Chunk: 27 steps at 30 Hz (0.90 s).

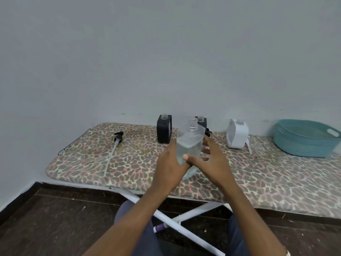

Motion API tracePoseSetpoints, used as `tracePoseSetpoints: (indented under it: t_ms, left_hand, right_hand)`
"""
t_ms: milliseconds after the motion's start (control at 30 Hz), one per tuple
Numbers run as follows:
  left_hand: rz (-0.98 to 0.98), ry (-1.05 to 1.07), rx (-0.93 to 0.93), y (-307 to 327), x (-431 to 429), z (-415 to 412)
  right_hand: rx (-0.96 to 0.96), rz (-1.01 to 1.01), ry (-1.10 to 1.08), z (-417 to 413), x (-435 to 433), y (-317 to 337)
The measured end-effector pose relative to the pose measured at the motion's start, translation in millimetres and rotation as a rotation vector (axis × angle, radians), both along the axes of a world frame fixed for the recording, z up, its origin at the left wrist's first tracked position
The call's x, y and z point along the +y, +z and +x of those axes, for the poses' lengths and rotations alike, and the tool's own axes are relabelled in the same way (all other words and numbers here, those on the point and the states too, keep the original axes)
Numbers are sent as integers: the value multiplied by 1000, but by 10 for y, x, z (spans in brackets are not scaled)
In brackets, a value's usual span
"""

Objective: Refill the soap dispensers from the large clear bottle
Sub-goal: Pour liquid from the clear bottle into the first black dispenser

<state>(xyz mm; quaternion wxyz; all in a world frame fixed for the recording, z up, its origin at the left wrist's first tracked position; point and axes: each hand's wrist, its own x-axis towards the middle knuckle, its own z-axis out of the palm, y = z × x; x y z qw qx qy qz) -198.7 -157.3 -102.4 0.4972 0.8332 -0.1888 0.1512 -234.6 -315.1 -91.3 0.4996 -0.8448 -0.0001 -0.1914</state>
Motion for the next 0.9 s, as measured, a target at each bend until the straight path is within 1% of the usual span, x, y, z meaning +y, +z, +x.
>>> tracePoseSetpoints:
  t_ms: [167,300,700,900]
  left_hand:
    - [-34,14,-13,-23,25,45]
    - [-12,72,-40,-12,144,94]
    - [-12,246,-49,138,987,347]
    - [-55,318,-31,32,1149,432]
  right_hand:
    - [-41,-3,-11,85,94,3]
    - [-51,1,17,181,186,15]
    - [-75,-7,222,772,991,118]
    - [-55,16,296,926,1160,72]
